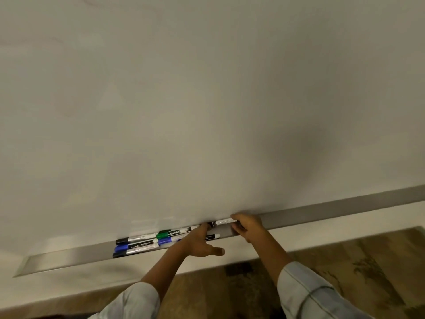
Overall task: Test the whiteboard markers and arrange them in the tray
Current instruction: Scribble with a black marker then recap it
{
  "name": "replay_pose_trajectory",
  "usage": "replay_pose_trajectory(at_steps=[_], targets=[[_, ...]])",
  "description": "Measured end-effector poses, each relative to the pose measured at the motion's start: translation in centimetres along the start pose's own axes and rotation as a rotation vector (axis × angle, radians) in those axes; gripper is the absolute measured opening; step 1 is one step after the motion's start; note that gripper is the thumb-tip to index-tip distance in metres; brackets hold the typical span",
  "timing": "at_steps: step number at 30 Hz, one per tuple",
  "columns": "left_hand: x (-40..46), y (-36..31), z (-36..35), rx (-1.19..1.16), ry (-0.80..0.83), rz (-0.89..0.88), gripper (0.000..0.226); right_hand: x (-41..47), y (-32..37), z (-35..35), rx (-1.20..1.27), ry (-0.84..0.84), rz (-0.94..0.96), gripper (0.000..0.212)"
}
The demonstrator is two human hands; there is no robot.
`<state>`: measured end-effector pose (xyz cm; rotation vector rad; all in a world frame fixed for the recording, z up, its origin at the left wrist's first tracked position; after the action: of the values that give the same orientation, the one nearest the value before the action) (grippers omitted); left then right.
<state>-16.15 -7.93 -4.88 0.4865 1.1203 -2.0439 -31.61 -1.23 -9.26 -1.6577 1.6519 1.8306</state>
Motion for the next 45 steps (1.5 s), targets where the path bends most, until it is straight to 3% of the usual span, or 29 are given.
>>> replay_pose_trajectory(at_steps=[3,6,10,13,19,24,27,30,35,41,43,45], targets=[[0.3,0.0,0.1,-0.012,0.004,-0.034,0.086,-0.8,-0.3,-0.2,-0.049,0.019,0.039,0.019],[0.1,-0.5,1.1,0.006,-0.079,-0.089,0.068,-2.8,0.1,-0.9,-0.054,0.085,0.156,0.014],[-1.3,-2.5,3.5,0.101,-0.260,-0.263,0.049,-7.2,3.3,-1.3,-0.173,0.032,0.520,0.013],[-2.6,-4.4,4.9,0.155,-0.373,-0.378,0.048,-10.6,5.8,-2.2,-0.201,0.038,0.717,0.014],[-7.3,-8.8,7.7,0.067,-0.613,-0.712,0.015,-15.5,8.6,-5.2,-0.116,0.146,0.925,0.019],[-9.7,-10.1,8.4,0.214,-0.636,-0.859,0.021,-17.4,9.0,-8.1,-0.273,0.235,0.975,0.024],[-11.2,-9.8,9.4,0.297,-0.670,-0.859,0.032,-17.8,8.8,-10.0,-0.359,0.318,0.914,0.032],[-12.5,-9.5,10.2,0.434,-0.778,-0.855,0.035,-18.4,8.8,-11.4,-0.355,0.439,0.845,0.017],[-13.6,-9.8,11.7,0.359,-0.762,-0.857,0.034,-19.0,9.3,-12.5,-0.304,0.514,0.889,0.020],[-16.0,-9.7,14.9,0.218,-0.727,-0.802,0.039,-22.0,11.9,-13.6,-0.336,0.530,1.078,0.016],[-17.6,-9.4,17.0,0.134,-0.781,-0.766,0.050,-24.2,13.9,-13.7,-0.251,0.455,1.214,0.017],[-19.9,-9.0,19.4,0.003,-0.882,-0.815,0.044,-27.1,16.3,-13.9,-0.181,0.356,1.384,0.014]])
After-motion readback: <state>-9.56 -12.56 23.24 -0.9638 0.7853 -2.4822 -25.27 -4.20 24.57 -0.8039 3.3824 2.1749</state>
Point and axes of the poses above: each hand's wrist, its own x-axis towards the middle knuckle, its own z-axis out of the back of the hand, y = z × x, the point moved 7 cm from there along x, towards the middle knuckle, and after that the axes turned 5 degrees about y, right-handed, at the moved point
